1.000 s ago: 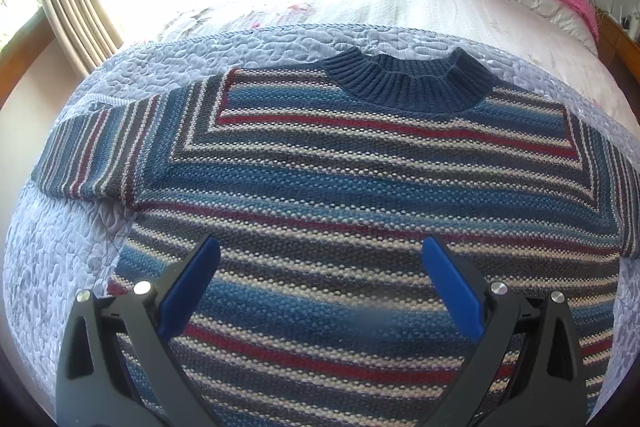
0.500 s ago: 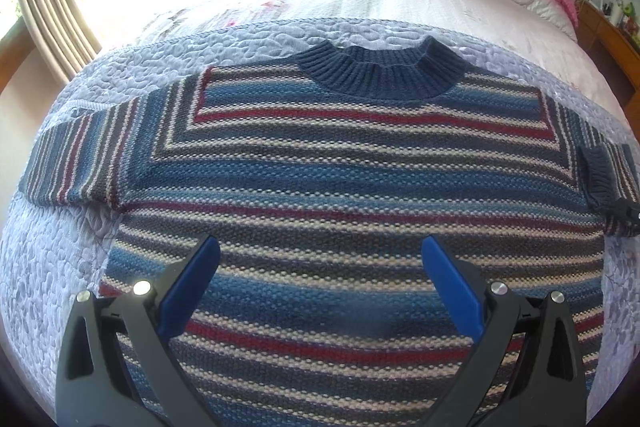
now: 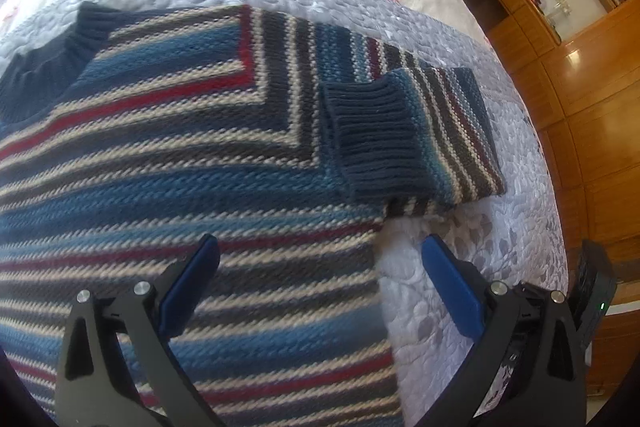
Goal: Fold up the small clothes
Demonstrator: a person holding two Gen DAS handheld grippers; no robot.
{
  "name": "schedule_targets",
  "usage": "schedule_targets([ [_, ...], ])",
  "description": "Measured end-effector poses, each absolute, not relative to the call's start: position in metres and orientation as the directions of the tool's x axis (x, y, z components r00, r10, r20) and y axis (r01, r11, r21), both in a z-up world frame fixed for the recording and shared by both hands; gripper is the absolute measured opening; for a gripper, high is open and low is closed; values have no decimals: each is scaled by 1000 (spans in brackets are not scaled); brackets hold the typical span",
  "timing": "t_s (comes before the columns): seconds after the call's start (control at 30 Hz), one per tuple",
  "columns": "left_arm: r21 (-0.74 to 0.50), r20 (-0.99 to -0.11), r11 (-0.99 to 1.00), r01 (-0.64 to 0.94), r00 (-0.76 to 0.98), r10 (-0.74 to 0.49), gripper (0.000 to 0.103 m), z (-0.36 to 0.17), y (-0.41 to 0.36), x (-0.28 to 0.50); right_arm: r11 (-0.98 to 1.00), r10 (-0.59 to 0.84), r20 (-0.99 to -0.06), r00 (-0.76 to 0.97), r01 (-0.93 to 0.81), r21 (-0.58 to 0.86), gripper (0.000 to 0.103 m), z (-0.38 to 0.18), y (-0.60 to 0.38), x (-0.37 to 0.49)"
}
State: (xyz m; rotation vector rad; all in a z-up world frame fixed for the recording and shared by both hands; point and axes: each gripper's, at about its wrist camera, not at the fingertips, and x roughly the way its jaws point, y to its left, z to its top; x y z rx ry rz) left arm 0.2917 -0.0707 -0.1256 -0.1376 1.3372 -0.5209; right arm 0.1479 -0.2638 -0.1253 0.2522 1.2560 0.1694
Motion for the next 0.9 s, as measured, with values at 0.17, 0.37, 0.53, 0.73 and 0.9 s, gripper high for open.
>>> schedule_targets([
  [0.17,-464,-867,852,241,72,-493,99,-147,-95,312,943,306,-889,342,23,333,32,-134,-275,140],
  [0.37,-498,-851,844,199,72,-519,72,-156,-107,325,930,333,-870,364,24,366,32,-139,-289,132],
  [0.53,-526,-826,817,236,88,-557,27,-149,-119,324,929,333,-868,368,33,370,32,-140,-300,127],
  [0.73,-551,-786,800,237,175,-593,16,-126,-99,315,945,293,-881,372,27,326,34,-139,-285,129],
  [0.9,-546,-765,809,217,264,-587,16,-99,-50,306,957,255,-889,380,33,288,36,-135,-279,127],
])
